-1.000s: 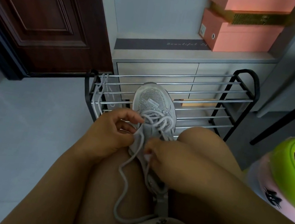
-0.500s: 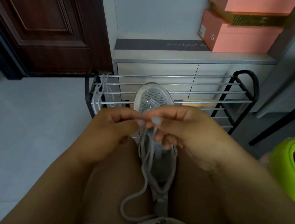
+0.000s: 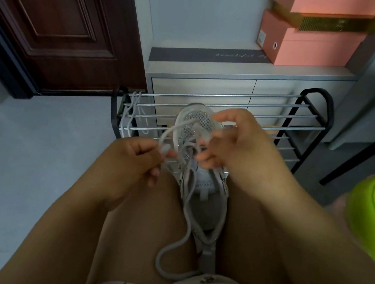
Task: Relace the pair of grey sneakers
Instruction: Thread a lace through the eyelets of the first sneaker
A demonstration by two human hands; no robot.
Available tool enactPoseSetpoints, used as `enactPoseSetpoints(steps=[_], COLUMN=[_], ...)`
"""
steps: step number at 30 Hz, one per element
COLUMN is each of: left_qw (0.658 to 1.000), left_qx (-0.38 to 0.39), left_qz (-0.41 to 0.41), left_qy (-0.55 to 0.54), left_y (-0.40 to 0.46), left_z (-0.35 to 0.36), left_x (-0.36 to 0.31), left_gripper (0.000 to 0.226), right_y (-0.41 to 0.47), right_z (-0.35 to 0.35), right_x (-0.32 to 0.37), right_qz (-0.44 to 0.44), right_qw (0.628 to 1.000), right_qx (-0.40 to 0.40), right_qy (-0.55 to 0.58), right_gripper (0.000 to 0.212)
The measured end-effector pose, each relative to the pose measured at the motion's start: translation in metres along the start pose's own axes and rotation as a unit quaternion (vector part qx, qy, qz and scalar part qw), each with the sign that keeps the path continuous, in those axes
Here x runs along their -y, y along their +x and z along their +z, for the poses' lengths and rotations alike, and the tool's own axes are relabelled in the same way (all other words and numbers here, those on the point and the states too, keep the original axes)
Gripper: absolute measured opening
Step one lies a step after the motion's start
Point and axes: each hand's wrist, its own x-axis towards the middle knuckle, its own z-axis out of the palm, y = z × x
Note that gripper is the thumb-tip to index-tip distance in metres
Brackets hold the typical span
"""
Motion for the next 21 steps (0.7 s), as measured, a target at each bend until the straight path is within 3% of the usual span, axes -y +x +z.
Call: enactPoseSetpoints(steps=[2, 5, 7, 12, 21], left_qw=[0.997, 0.997, 0.998, 0.998, 0.997], left_qx=[-0.02, -0.023, -0.039, -0.049, -0.064], left_qz=[-0.026, -0.031, -0.026, -0.013, 0.032], left_qy=[-0.07, -0.064, -0.044, -0.034, 0.005], left_y=[0.002, 0.003, 0.003, 0.003, 0.001], left_z=[0.0, 0.005, 0.009, 0.016, 0.025], left_x=[0.004, 0.007, 0.007, 0.005, 0.001], left_gripper=[0.021, 0.009, 0.007, 0.008, 0.003], right_y=[-0.01, -0.02, -0.017, -0.006, -0.005], right_z=[0.011, 0.037, 0.045, 0.039, 0.036], right_x=[-0.012, -0.038, -0.053, -0.069, -0.071], right_qz=[-0.042, -0.081, -0.081, -0.069, -0.086], right_qw=[0.967, 0.933, 0.934, 0.968, 0.975], right_qx=[-0.029, -0.005, 0.001, -0.011, 0.004], right_qy=[-0.248, -0.35, -0.349, -0.242, -0.203], right_gripper=[0.031, 0.05, 0.054, 0.042, 0.041])
